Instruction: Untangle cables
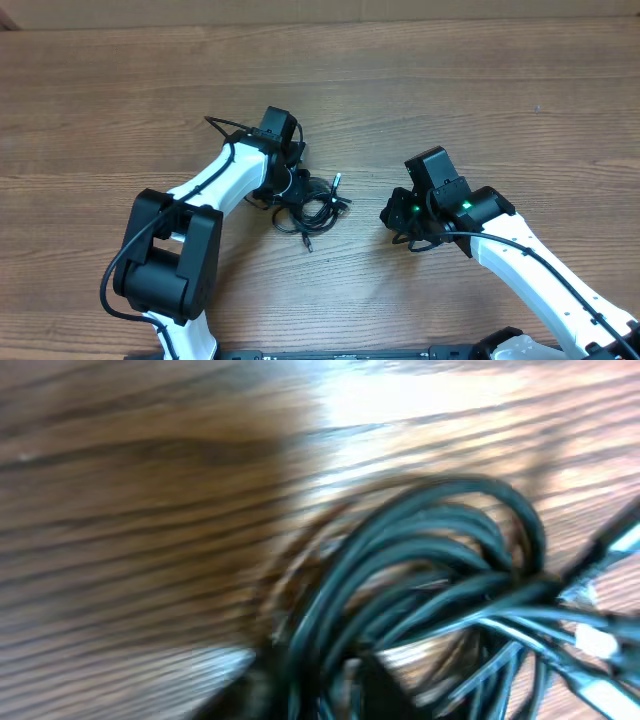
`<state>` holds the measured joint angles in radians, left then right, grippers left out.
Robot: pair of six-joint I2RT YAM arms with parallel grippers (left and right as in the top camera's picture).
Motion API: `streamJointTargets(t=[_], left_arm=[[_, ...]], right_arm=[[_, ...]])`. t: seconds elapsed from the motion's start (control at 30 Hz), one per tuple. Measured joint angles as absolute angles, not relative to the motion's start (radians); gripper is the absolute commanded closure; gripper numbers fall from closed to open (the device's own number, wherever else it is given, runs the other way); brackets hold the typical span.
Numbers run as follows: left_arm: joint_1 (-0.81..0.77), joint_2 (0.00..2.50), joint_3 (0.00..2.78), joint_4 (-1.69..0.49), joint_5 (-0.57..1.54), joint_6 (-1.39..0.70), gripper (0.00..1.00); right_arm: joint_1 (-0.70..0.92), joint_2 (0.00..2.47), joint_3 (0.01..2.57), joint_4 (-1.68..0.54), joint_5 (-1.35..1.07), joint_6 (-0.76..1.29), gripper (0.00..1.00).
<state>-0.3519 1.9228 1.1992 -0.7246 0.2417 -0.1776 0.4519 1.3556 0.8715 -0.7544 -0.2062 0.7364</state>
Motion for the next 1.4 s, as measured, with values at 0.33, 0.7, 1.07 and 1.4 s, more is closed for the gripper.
streamJointTargets(t=[0.33,0.7,1.07,1.4], left_arm=[[-0.352,1.943,1.257,-0.807,0.288,-0.142,0.96],[-0.353,1.819,1.387,-0.878,0.327,-0.057,0.96],[-0.41,1.785,1.398,-0.973,0.39,0.061,0.96],[-0.505,1.785,1.398,-0.967,0.411,0.166,0.96]], right_arm=[[0.452,1.356,0.871,-0.753,-0.207,0.736,0.78],[0.451,1.356,0.871,-0.579,-0.411,0.517,0.65],[0.451,1.356,0.871,-0.561,-0.434,0.318,0.62],[0.451,1.356,0.871,-0.563,-0.43,0.228,0.61]])
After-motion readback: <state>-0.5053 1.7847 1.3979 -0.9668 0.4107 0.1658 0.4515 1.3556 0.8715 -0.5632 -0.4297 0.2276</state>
